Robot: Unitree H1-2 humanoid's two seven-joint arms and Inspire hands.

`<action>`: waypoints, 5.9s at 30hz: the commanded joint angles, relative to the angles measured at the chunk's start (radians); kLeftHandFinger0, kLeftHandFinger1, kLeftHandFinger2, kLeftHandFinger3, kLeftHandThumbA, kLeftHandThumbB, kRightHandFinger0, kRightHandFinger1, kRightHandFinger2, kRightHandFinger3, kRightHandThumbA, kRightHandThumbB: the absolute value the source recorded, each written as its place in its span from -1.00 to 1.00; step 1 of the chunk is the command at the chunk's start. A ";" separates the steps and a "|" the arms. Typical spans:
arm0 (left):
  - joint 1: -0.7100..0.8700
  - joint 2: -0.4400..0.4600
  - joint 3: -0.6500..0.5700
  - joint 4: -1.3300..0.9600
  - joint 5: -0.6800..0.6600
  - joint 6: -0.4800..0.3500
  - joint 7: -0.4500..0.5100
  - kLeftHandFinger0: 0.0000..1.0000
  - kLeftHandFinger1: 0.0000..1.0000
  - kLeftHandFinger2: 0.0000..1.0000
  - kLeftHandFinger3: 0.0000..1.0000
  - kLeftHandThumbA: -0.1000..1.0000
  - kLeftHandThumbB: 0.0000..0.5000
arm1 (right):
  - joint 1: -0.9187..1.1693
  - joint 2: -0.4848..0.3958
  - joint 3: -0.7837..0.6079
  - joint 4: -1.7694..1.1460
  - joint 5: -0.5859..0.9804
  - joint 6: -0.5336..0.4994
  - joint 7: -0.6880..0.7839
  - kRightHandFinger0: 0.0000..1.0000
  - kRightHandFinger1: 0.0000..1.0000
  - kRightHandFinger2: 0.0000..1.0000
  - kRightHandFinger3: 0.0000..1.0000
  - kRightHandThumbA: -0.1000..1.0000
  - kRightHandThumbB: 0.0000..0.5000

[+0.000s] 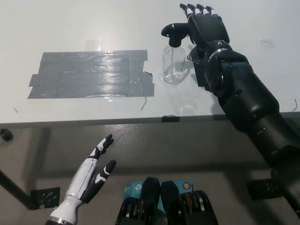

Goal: The robot grabs the black lid of the spray bottle on the desk and places it on the black area of the desk

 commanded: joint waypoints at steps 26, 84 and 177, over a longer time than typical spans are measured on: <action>-0.025 0.016 -0.002 -0.043 0.000 -0.008 -0.010 1.00 1.00 1.00 1.00 1.00 -0.39 | -0.256 0.054 0.224 0.395 -0.049 -0.020 -0.057 -0.90 -0.66 -0.26 0.50 -1.00 0.15; -0.051 0.027 0.002 -0.033 0.001 -0.011 -0.022 1.00 1.00 1.00 1.00 1.00 -0.70 | -0.262 -0.159 -0.366 0.260 0.392 -0.157 -0.257 -1.00 -0.40 0.31 0.42 -1.00 -0.52; -0.006 0.003 0.002 -0.008 0.040 -0.023 0.011 1.00 1.00 1.00 1.00 0.96 -0.90 | 0.964 -0.066 -0.223 -0.903 0.542 -0.283 0.098 1.00 1.00 1.00 1.00 1.00 0.17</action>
